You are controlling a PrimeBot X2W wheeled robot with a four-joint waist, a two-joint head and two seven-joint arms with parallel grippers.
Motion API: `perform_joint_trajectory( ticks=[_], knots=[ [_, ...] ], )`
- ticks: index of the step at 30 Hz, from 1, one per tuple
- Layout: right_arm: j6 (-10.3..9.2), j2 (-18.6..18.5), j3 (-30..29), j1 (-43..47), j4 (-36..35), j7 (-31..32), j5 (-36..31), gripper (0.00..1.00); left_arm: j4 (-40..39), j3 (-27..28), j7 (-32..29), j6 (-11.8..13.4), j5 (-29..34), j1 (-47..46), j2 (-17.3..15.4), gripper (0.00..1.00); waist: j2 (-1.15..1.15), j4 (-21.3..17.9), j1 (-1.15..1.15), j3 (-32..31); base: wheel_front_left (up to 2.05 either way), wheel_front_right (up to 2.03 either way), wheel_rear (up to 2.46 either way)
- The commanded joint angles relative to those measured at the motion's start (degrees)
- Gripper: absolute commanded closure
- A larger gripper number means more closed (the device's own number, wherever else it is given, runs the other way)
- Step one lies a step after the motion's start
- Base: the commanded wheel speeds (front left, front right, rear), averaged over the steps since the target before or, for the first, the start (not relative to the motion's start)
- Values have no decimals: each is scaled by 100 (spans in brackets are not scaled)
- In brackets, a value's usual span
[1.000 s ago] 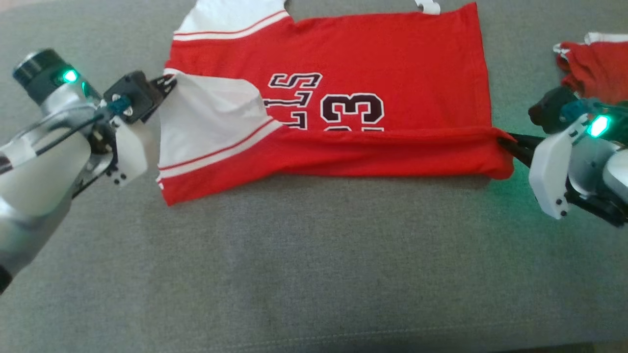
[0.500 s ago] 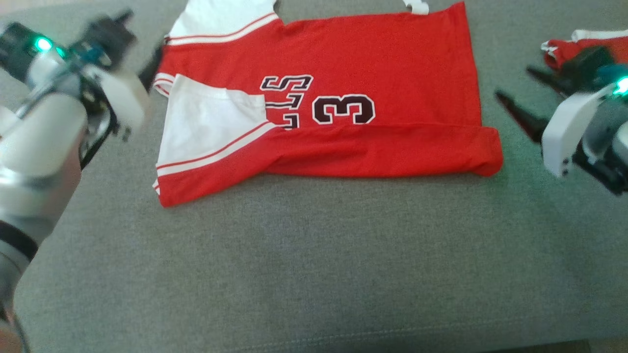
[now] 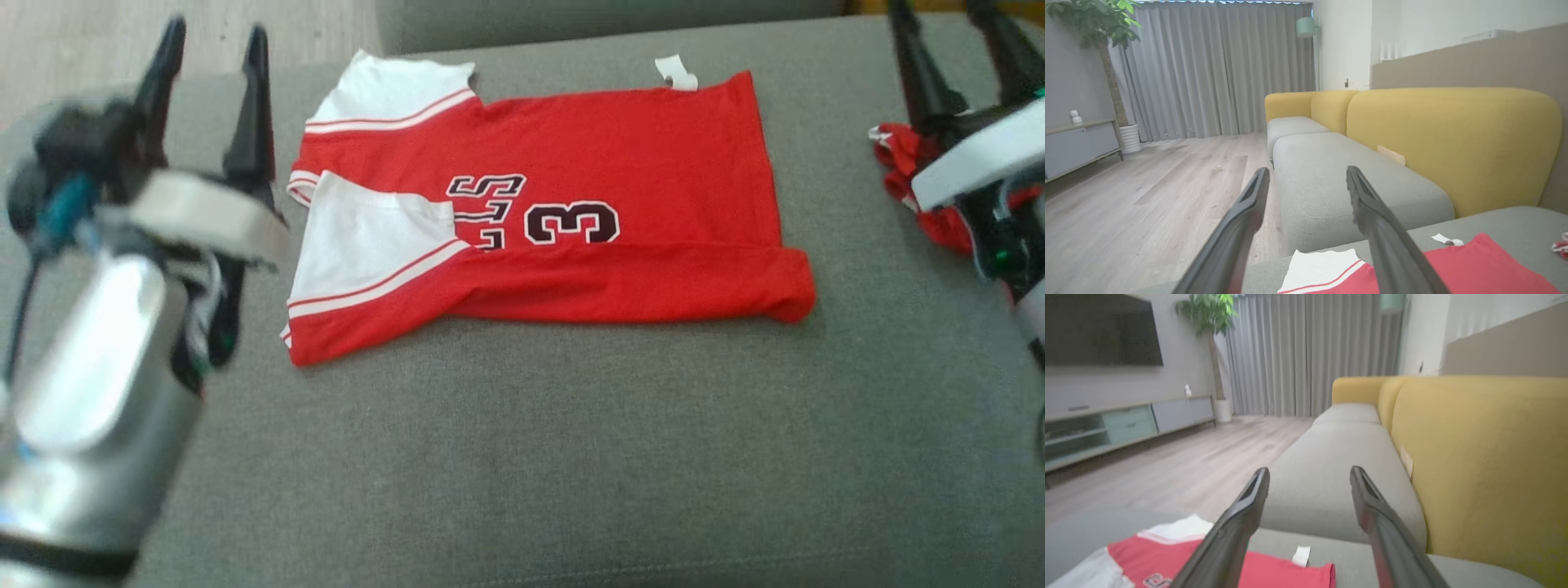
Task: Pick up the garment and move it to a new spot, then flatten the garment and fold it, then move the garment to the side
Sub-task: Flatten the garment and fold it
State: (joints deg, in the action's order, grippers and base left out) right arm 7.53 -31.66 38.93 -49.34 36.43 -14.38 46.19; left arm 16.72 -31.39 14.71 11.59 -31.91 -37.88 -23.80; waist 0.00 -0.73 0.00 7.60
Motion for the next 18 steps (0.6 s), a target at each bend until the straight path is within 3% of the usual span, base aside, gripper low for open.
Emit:
perform_joint_trajectory(
  ticks=[1,5,8,13,18],
  knots=[
    [-4,138,-471,451,-287,-60,-329,0,-371,493,28,60,111,80,-33,0,0,7,0,-112,0,0,0],
    [-4,791,-1861,1605,-974,-61,-1479,0,-912,1047,29,60,427,1109,463,0,0,24,0,-314,0,0,0],
    [-4,1387,-2579,2439,-1497,-61,-2208,0,-1171,1363,29,5,723,1751,840,0,0,36,0,-435,0,0,0],
    [-4,2334,-3312,3492,-2186,-61,-3034,0,-1341,1692,29,-232,1275,2596,1373,0,0,45,0,-532,0,0,0],
    [-4,2778,-3704,4190,-2531,-62,-3520,0,-1348,1935,29,-484,1737,3195,1785,0,0,59,0,-600,0,0,0]
  ],
)
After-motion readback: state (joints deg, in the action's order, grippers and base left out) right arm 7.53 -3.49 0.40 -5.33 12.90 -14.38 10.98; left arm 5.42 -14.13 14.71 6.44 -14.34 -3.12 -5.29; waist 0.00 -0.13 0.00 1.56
